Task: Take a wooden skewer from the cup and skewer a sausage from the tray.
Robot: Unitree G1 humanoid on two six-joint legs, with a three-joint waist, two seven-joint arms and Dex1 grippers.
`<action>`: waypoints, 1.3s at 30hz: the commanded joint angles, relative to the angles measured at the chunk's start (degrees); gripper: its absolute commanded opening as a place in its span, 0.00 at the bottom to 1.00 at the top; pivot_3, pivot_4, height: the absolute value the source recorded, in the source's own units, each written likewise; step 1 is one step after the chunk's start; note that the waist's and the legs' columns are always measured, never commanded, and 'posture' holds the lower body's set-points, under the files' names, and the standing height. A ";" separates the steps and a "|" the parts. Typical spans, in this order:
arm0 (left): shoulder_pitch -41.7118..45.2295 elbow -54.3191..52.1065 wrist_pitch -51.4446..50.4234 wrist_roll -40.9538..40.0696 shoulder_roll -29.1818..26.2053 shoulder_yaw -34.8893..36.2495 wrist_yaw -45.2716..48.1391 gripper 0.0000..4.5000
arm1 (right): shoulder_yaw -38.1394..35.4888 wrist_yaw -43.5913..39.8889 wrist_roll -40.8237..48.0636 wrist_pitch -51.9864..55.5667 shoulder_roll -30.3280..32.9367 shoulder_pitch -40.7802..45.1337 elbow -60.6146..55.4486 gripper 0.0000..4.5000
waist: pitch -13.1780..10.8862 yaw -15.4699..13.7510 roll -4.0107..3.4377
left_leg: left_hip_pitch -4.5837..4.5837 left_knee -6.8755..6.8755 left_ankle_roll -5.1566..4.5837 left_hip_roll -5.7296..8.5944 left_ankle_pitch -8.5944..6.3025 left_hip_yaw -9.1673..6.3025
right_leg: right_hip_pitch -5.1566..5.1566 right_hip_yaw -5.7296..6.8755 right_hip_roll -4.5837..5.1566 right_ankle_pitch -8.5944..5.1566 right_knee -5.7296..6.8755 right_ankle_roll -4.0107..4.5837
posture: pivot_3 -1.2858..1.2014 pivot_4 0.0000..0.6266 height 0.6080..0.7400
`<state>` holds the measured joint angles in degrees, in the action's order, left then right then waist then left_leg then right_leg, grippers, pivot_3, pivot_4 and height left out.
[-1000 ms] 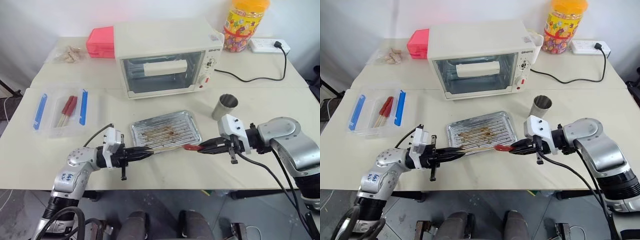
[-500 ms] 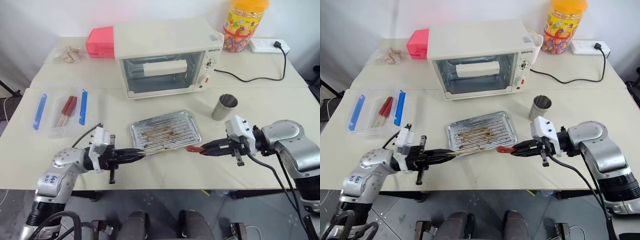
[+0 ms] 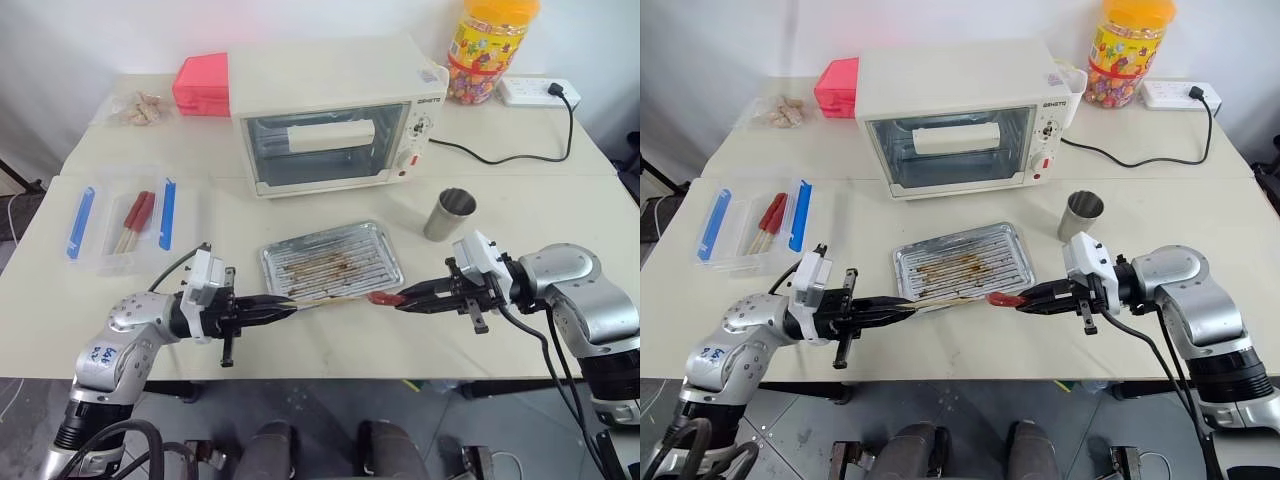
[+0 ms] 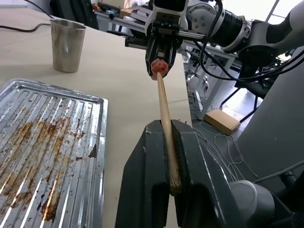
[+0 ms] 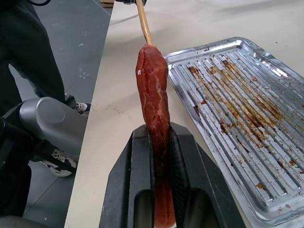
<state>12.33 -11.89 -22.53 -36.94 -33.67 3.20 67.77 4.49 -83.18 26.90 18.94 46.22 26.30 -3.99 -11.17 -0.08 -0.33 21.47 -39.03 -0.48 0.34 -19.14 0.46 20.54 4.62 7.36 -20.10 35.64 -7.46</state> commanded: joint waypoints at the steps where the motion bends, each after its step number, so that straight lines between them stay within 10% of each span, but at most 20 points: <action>1: 0.67 -1.18 0.44 -0.41 0.44 -0.61 0.00 0.00 | -0.29 -0.55 0.34 -0.47 0.38 0.46 -1.89 0.03 | 0.00 -0.01 0.00 | 0.00 0.00 0.00 0.00 0.00 0.00 | 0.00 0.00 0.00 0.00 0.00 0.00 | 0.52 0.24 1.00; 39: 7.33 0.99 1.06 8.62 2.77 -7.49 -3.46 0.00 | 7.42 3.42 -9.80 11.06 2.58 11.97 -11.96 0.03 | 0.00 -0.03 0.00 | 0.01 -0.01 0.00 0.01 0.00 0.01 | 0.03 0.00 -0.04 0.00 0.02 0.00 | 0.52 0.24 1.00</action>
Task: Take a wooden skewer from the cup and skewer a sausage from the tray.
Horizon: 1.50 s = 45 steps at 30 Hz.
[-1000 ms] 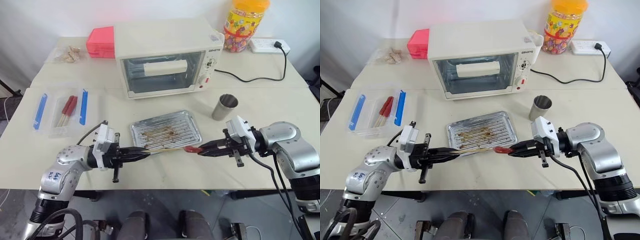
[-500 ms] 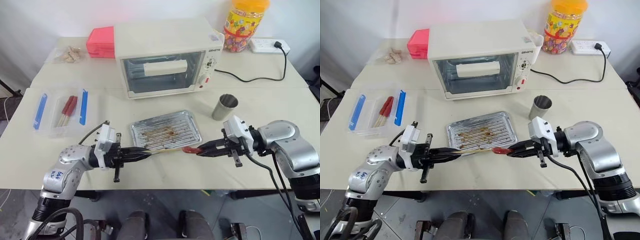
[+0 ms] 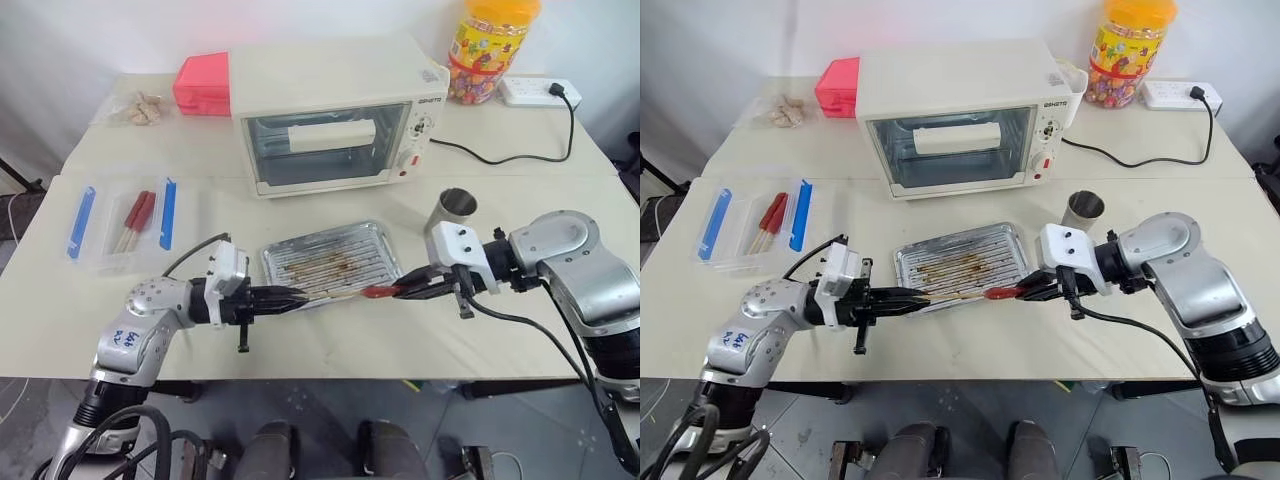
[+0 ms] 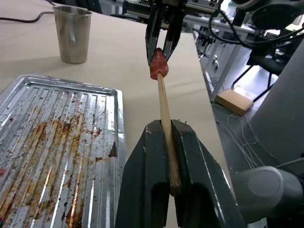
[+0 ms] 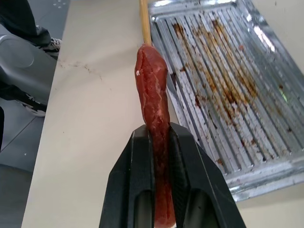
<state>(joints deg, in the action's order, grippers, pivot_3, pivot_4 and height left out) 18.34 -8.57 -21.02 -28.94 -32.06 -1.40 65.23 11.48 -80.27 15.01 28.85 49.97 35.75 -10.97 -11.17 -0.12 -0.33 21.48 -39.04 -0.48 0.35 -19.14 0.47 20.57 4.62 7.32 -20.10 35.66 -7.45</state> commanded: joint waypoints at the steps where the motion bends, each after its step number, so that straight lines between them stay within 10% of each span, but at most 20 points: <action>1: 1.52 -2.50 -0.62 0.68 1.35 -3.19 -1.08 0.00 | 0.48 0.83 2.04 1.93 -1.32 2.71 -5.28 0.03 | 0.00 0.03 0.00 | 0.00 0.00 0.00 0.00 0.00 0.00 | 0.00 0.00 0.00 0.00 0.00 0.00 | 0.52 0.24 1.00; 37: 6.93 2.35 -0.27 4.30 9.26 -7.15 1.07 0.00 | 0.30 2.78 4.60 9.73 -4.62 3.47 -8.80 0.03 | -0.01 0.02 0.02 | 0.02 -0.02 -0.01 0.01 0.00 0.01 | 0.02 0.00 -0.04 0.00 0.04 0.00 | 0.52 0.24 1.00; 45: 0.92 -1.63 -0.18 0.26 3.67 0.31 1.16 0.00 | -2.55 -0.33 4.53 1.56 -0.26 -2.04 -4.03 0.63 | -0.03 0.04 0.05 | 0.02 -0.04 -0.01 0.01 0.01 0.00 | 0.01 -0.01 -0.03 0.00 0.05 0.00 | 0.52 0.24 1.00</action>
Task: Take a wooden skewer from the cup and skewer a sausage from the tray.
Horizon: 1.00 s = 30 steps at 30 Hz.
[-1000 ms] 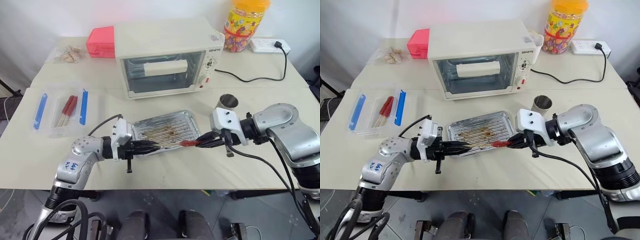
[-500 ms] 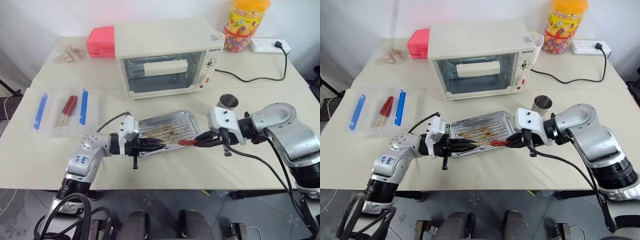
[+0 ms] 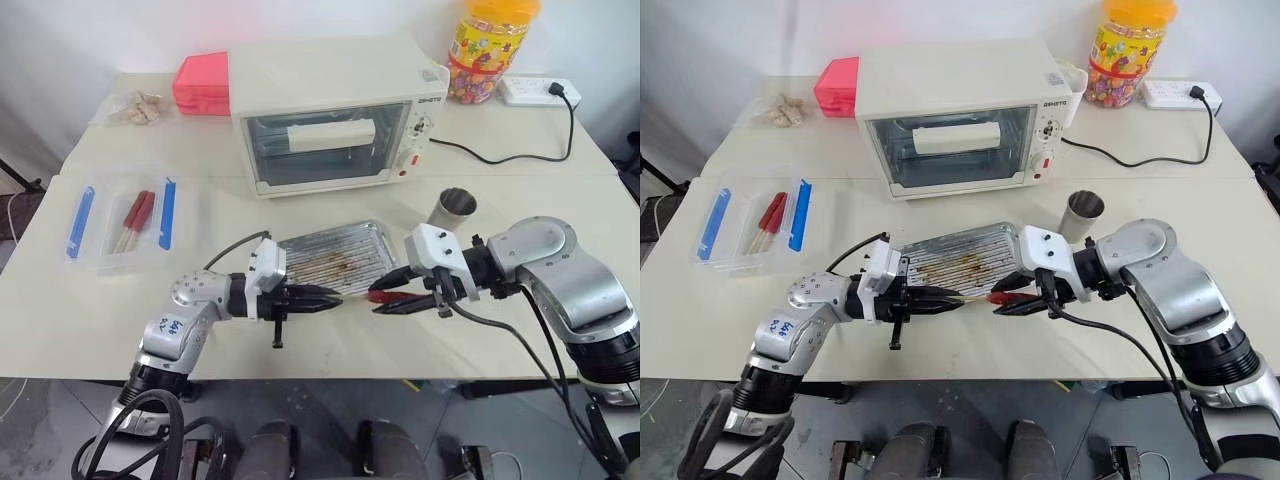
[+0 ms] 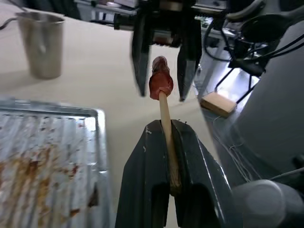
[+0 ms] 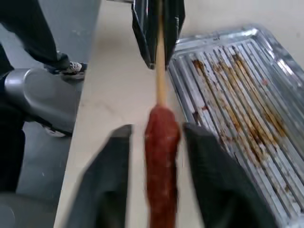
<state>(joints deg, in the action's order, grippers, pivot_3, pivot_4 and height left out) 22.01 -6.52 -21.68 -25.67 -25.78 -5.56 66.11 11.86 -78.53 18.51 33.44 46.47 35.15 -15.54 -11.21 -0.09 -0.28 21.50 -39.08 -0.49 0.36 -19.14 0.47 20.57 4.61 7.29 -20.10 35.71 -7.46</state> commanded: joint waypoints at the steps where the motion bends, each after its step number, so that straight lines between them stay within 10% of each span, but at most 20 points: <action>1: -4.21 -4.48 0.70 -3.79 -3.62 6.17 0.20 0.00 | -3.18 -3.38 0.82 -4.86 4.55 -2.20 1.28 0.71 | 0.00 0.05 0.00 | 0.00 0.00 0.00 0.00 0.00 -0.01 | 0.00 0.00 0.00 0.00 0.00 0.00 | 0.52 0.24 1.00; 5: -10.92 -7.55 1.42 -6.54 -7.33 13.14 -0.36 0.00 | -5.33 -6.17 2.00 -9.53 7.50 -4.39 4.18 0.99 | -0.01 0.10 0.01 | 0.00 0.05 0.00 -0.01 0.00 -0.01 | 0.01 0.01 0.05 0.00 -0.07 0.00 | 0.52 0.24 1.00; 18: -27.46 -21.38 2.73 -16.22 3.50 45.25 -35.84 0.00 | -22.17 5.98 16.55 -21.28 -9.14 -11.82 3.68 0.99 | -0.08 -0.49 0.16 | -0.07 0.05 0.01 -0.06 -0.01 -0.14 | -0.15 -0.12 0.26 0.00 -0.13 0.00 | 0.52 0.24 1.00; 30: -11.89 -6.93 -2.58 -6.61 -2.04 43.07 -58.41 0.00 | -19.65 15.11 16.28 -22.92 -14.83 -19.67 -4.30 0.99 | -0.08 -1.23 0.29 | -0.13 0.08 0.02 0.09 0.01 0.00 | -0.07 -0.08 0.07 0.03 0.05 -0.05 | 0.52 0.24 1.00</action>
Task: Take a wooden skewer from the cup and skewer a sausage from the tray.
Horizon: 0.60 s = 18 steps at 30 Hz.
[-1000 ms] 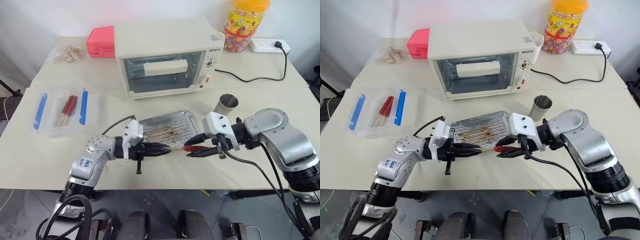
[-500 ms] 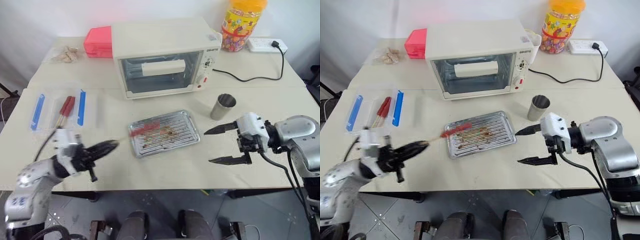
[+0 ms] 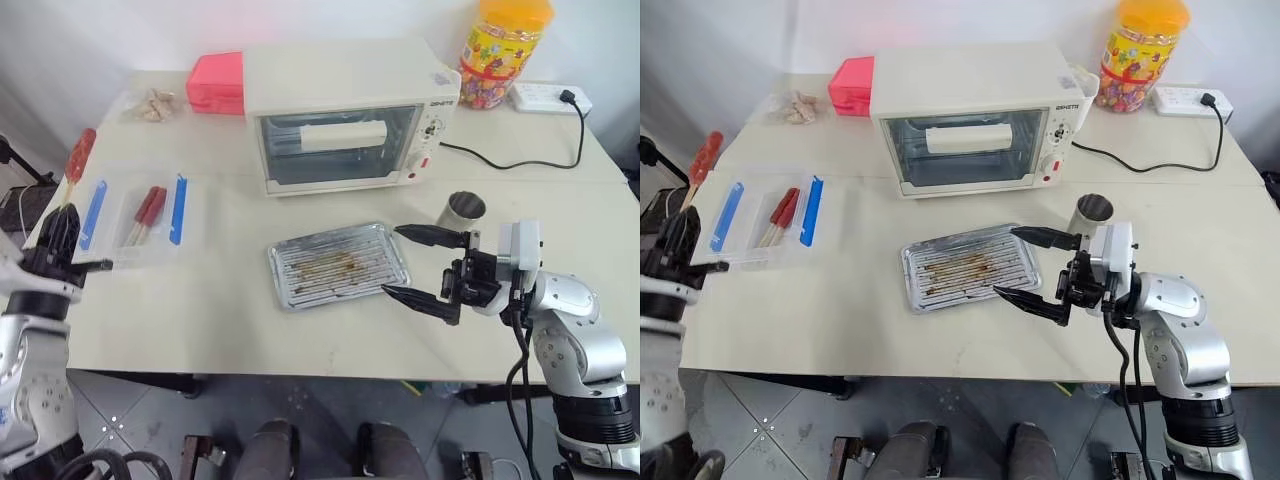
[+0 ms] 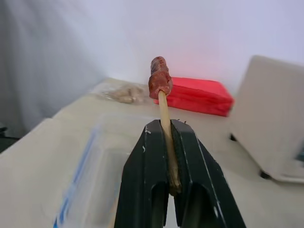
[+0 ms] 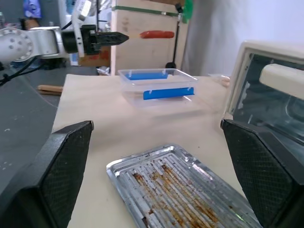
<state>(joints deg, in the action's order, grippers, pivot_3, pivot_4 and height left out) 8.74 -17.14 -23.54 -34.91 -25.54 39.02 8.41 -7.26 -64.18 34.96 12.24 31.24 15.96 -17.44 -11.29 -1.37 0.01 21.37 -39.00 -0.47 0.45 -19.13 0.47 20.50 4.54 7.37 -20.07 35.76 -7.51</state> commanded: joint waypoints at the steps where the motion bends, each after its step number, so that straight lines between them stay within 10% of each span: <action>1: 2.18 6.25 -1.33 3.87 -3.17 -2.61 -0.85 0.00 | -0.51 1.19 -0.52 -1.92 0.47 -0.50 -2.40 0.99 | 0.00 0.09 0.00 | 0.00 0.05 0.01 -0.01 -0.01 0.01 | 0.05 0.00 -0.02 0.00 -0.01 0.00 | 0.52 0.24 1.00; 10: 6.67 15.22 0.98 6.00 -4.61 -5.44 1.84 0.00 | 0.00 2.34 -1.44 -3.66 0.63 -2.38 -4.07 0.99 | -0.02 0.18 0.06 | 0.01 0.10 0.02 -0.11 -0.01 0.11 | 0.14 0.01 -0.10 0.00 -0.02 0.01 | 0.52 0.24 1.00; 18: 3.63 11.29 0.84 4.64 -4.65 -3.69 4.17 0.51 | 0.74 2.16 -1.55 -3.78 1.01 -4.55 -5.23 1.00 | -0.01 0.19 0.06 | 0.02 0.08 0.02 -0.09 -0.01 0.11 | 0.12 0.01 -0.04 0.00 -0.01 0.00 | 0.52 0.24 1.00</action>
<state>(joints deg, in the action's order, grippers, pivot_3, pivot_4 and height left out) 13.16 -2.35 -23.79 -29.25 -29.35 33.32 12.11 -6.36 -61.82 33.10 9.82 31.36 11.97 -20.31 -11.30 -1.18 0.07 21.39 -38.91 -0.45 0.35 -19.13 0.58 20.63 4.55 7.33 -20.07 35.74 -7.50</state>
